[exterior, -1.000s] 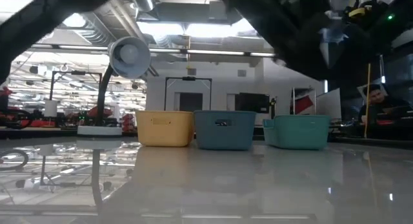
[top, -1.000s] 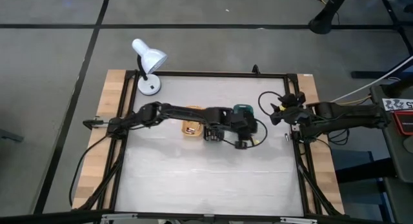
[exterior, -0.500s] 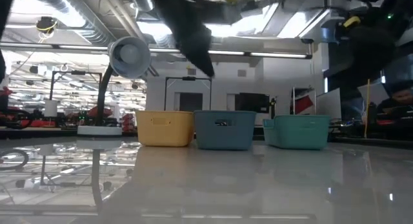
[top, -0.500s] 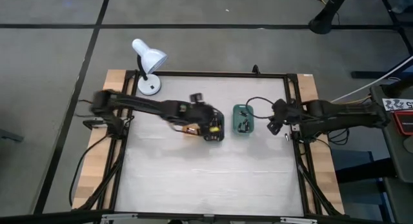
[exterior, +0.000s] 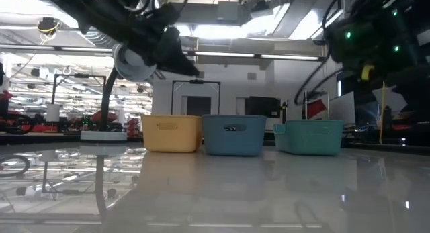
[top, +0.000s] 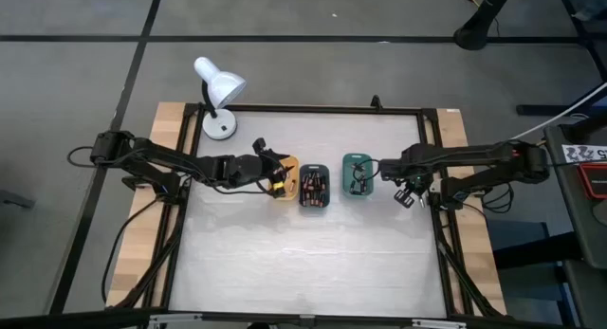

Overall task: Sort batteries
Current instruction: Adjust the batteries

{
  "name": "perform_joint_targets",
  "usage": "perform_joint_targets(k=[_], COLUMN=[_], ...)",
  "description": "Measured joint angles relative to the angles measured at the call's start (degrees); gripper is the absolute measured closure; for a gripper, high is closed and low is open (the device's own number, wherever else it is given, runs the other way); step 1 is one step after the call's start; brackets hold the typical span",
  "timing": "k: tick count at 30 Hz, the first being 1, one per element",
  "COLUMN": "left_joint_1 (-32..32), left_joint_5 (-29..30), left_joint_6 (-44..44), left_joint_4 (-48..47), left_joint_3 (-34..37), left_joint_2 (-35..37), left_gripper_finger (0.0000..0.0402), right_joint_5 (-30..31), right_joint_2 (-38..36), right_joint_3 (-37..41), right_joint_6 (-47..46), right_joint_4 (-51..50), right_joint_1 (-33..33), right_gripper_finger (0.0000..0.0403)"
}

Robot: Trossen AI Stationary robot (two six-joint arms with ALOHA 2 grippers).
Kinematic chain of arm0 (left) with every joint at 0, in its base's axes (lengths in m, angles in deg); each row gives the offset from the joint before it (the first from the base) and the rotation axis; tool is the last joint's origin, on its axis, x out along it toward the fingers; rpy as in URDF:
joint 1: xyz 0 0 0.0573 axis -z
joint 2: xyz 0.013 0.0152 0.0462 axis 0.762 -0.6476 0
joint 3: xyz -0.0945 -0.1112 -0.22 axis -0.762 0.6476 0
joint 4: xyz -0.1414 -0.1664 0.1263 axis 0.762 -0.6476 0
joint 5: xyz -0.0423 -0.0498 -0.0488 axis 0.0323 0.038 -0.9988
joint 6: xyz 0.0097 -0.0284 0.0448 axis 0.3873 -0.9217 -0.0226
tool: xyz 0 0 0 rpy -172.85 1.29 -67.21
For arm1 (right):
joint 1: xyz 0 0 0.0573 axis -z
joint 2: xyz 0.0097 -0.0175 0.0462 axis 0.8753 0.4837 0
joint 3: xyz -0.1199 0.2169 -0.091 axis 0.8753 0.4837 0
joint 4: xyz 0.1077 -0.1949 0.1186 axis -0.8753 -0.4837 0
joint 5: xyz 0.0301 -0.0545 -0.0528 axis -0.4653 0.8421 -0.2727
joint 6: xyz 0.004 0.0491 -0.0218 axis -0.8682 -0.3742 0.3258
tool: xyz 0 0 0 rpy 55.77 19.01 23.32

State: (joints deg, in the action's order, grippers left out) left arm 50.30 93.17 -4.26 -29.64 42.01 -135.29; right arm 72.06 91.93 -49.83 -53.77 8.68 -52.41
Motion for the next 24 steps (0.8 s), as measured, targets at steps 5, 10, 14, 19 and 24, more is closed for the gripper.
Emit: perform_joint_targets(k=[5,10,14,19,24], left_joint_1=[-0.01,0.22,0.22,0.22,0.22], left_joint_5=[-0.01,0.00,0.00,0.00,0.00], left_joint_6=[1.95,3.07,2.96,2.84,2.75], left_joint_4=[-0.35,-0.57,-2.00,-2.46,-2.80], left_joint_3=[-0.07,-0.07,-0.07,-0.07,-0.07], left_joint_2=[0.01,0.01,0.01,0.01,0.01], left_gripper_finger=[0.0245,0.0245,0.0245,0.0245,0.0245], right_joint_5=[0.03,0.02,1.48,1.72,-8.06], right_joint_2=[4.62,6.13,4.38,2.93,2.98], right_joint_3=[0.52,0.75,0.75,0.81,2.45], right_joint_6=[-2.25,-2.35,-5.62,-10.90,-18.16], right_joint_4=[1.57,1.86,1.77,1.60,5.77], right_joint_1=[0.02,0.02,0.11,0.37,-3.51], right_gripper_finger=[0.0397,0.0401,0.0401,0.0402,0.0402])
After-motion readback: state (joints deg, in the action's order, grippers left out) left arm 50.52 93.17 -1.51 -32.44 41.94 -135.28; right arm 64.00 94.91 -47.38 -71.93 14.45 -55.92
